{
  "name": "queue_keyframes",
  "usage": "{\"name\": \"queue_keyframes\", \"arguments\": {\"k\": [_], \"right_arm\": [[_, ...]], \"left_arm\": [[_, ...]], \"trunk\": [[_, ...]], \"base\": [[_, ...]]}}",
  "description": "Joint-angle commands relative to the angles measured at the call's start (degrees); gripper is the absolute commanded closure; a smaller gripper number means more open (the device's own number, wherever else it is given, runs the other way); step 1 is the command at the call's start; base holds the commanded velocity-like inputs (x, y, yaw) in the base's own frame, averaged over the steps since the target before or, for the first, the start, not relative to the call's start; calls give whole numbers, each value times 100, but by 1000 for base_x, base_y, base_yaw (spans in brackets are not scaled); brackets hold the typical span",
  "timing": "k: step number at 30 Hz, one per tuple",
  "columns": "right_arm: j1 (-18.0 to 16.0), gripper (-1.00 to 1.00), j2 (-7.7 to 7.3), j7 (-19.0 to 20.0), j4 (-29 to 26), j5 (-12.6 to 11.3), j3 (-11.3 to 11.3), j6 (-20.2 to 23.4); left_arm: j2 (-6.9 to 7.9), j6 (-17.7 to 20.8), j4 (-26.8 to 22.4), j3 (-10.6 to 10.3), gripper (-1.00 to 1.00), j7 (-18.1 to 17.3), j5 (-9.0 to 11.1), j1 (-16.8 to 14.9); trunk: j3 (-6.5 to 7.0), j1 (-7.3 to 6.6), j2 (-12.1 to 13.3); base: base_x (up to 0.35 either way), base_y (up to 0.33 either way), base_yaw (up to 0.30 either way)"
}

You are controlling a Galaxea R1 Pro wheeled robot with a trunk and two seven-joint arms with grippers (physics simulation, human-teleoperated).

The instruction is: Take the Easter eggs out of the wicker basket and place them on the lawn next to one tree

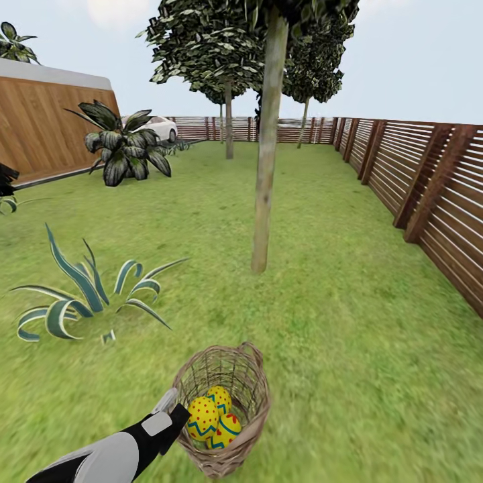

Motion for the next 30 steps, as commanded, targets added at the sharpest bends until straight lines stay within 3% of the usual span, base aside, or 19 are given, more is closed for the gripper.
{"name": "queue_keyframes", "arguments": {"k": [1, 8, 11, 13, 17, 19, 20, 21, 30], "right_arm": [[-11, -100, -3, 7, 26, 49, -49, -33], [-27, -100, -22, 11, -211, 126, -32, -11], [-139, -100, -2, 20, -812, 108, -36, 475], [-174, -100, 92, 31, -1604, 101, -35, 813], [-186, -100, 247, 25, -2511, 95, -38, 890], [-187, -100, 253, 34, -2722, 103, -33, 1128], [-187, -100, 231, 43, -3298, 87, -43, 1595], [-187, -100, 243, 60, -3456, 63, -48, 1727], [-187, -100, 233, 67, -3589, 99, -24, 1748]], "left_arm": [[0, 11, 0, 68, 100, 18, -37, -8], [8, 11, -15, 77, 100, 18, -40, -8], [16, 11, -28, 77, 100, 18, -45, -8], [68, 15, -48, 77, 100, 22, -42, -8], [158, 42, -68, 77, 100, 20, -37, -8], [175, 35, -75, 78, 100, 23, -37, -8], [193, 25, -85, 85, 100, 26, -37, -8], [234, 32, -99, 90, 100, 26, -35, -8], [258, 87, -511, 103, 100, 35, -31, -8]], "trunk": [[-11, 7, -12], [-11, 7, -12], [-11, 7, -12], [-11, 7, -12], [-11, 7, -12], [-11, 7, -12], [-11, 7, -12], [-11, 7, -12], [-11, 7, -12]], "base": [[310, -117, 0], [310, -117, 0], [311, -117, 0], [310, -117, 0], [310, -117, 0], [310, -117, 0], [310, -117, 0], [310, -117, 0], [310, -117, 0]]}}
